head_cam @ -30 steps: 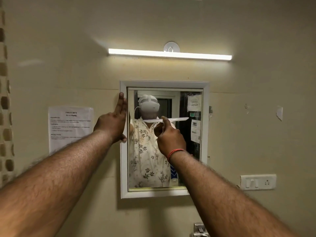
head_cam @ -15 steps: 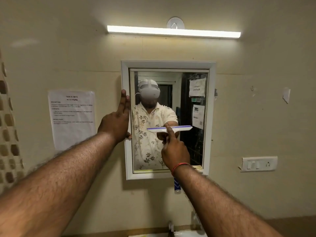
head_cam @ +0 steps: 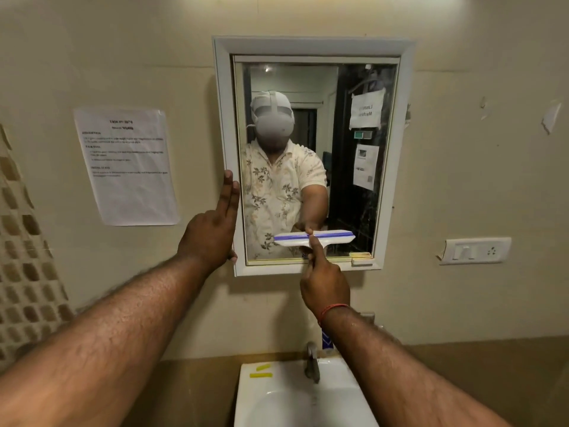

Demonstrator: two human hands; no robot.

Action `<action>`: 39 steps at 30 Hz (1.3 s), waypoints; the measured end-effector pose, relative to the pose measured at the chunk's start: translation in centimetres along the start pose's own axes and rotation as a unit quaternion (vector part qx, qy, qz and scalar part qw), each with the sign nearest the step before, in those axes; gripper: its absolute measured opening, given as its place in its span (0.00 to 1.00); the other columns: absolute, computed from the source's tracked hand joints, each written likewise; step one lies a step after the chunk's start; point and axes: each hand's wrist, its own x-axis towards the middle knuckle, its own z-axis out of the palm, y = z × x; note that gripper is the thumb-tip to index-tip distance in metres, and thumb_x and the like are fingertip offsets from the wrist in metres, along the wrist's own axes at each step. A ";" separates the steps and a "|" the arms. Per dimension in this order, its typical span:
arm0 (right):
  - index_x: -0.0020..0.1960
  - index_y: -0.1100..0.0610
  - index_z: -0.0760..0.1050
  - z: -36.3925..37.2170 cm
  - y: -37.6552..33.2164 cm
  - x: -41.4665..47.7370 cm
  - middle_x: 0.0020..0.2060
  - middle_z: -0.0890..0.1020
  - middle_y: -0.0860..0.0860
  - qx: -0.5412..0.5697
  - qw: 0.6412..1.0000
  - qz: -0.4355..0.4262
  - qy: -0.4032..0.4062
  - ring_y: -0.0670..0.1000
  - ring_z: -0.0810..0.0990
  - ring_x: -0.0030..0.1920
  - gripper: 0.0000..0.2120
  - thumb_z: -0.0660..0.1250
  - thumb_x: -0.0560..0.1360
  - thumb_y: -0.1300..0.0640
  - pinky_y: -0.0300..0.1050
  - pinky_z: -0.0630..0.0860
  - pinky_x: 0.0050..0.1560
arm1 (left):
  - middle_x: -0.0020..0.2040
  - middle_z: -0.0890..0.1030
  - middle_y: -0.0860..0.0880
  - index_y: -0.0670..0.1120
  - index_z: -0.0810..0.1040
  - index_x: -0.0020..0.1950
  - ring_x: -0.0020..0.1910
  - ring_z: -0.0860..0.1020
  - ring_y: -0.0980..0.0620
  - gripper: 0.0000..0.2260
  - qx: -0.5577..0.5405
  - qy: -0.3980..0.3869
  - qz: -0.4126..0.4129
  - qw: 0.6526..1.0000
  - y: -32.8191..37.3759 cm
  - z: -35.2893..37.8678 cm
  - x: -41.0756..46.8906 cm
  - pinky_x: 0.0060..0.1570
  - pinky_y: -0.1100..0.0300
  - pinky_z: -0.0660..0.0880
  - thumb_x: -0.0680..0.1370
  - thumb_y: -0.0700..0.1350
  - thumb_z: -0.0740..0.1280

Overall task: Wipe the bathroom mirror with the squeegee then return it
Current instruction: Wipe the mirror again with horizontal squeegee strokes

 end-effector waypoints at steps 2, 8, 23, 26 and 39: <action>0.85 0.30 0.46 0.4 0.3 -0.4 0.41 0.85 0.57 -0.001 1.000 0.006 -0.004 0.61 0.84 0.41 0.34 0.54 0.86 0.54 0.59 0.84 0.43 | 0.88 0.23 0.47 0.43 0.34 0.91 0.35 0.73 0.42 0.77 -0.006 -0.009 -0.005 1.000 0.3 1.3 -0.7 0.35 0.50 0.75 0.63 0.43 0.92; 0.85 0.30 0.45 0.7 0.8 -0.9 0.44 0.85 0.57 -0.013 1.000 0.010 -0.011 0.60 0.84 0.42 0.37 0.56 0.84 0.55 0.59 0.85 0.45 | 0.87 0.22 0.48 0.44 0.32 0.90 0.37 0.74 0.41 0.77 -0.037 -0.015 -0.012 0.999 1.1 3.6 -2.4 0.37 0.51 0.75 0.65 0.46 0.92; 0.86 0.37 0.54 -0.4 0.3 -1.5 0.56 0.85 0.58 -0.037 0.993 0.067 -0.089 0.59 0.83 0.52 0.37 0.60 0.82 0.59 0.56 0.83 0.53 | 0.85 0.19 0.51 0.46 0.29 0.89 0.42 0.77 0.43 0.74 -0.044 -0.056 -0.018 0.997 1.8 6.8 -5.7 0.44 0.49 0.82 0.68 0.39 0.89; 0.86 0.39 0.54 -1.7 -0.8 -0.8 0.59 0.84 0.57 -0.043 0.989 0.073 -0.117 0.55 0.80 0.52 0.38 0.62 0.82 0.60 0.53 0.83 0.56 | 0.85 0.19 0.49 0.45 0.31 0.90 0.45 0.80 0.39 0.73 -0.034 -0.056 -0.012 0.998 2.0 6.4 -6.0 0.46 0.48 0.83 0.69 0.43 0.89; 0.67 0.59 0.77 -8.3 -5.1 3.5 0.44 0.80 0.54 -0.209 0.949 0.078 -0.223 0.57 0.86 0.53 0.13 0.65 0.84 0.59 0.51 0.85 0.52 | 0.74 0.82 0.39 0.39 0.45 0.91 0.73 0.79 0.37 0.53 0.187 0.021 0.123 0.974 1.7 -1.5 -1.5 0.86 0.36 0.52 0.83 0.63 0.73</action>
